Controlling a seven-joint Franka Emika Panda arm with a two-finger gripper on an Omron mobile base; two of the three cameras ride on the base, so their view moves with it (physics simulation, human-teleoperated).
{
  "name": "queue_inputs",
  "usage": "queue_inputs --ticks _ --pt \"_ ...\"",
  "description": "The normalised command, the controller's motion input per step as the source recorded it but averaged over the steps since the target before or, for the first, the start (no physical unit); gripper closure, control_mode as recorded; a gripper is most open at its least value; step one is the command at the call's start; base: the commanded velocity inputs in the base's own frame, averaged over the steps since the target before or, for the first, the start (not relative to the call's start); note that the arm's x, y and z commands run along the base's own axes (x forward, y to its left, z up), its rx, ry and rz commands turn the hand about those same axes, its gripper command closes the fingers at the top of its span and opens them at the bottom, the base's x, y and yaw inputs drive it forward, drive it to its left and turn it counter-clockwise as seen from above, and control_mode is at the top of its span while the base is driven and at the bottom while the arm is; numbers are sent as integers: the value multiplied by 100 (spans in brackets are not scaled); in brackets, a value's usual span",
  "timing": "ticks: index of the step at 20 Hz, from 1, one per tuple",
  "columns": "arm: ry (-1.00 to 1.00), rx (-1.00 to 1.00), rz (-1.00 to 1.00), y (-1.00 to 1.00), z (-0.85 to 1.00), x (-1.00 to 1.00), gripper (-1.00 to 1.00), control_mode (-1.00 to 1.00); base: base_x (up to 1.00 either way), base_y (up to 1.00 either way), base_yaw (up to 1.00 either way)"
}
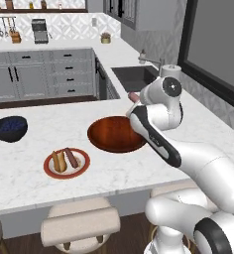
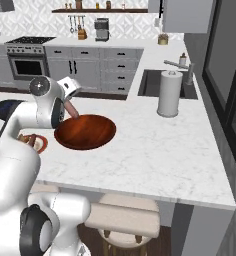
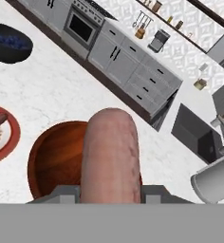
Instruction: Place one bun and one sausage from the bowl on each plate.
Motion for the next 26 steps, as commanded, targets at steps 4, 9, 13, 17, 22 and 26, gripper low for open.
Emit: queue_inputs --ticks 4,9,13,17,22,26 --pt "0 0 0 0 0 0 100 100 -91 50 18" --pt "0 0 0 0 0 0 100 100 -32 95 12" --pt "0 0 0 0 0 0 100 100 20 100 0" --pt "0 0 0 0 0 0 100 100 19 100 0" --pt "0 0 0 0 0 0 100 100 29 100 0" --pt "0 0 0 0 0 0 100 100 62 100 0"
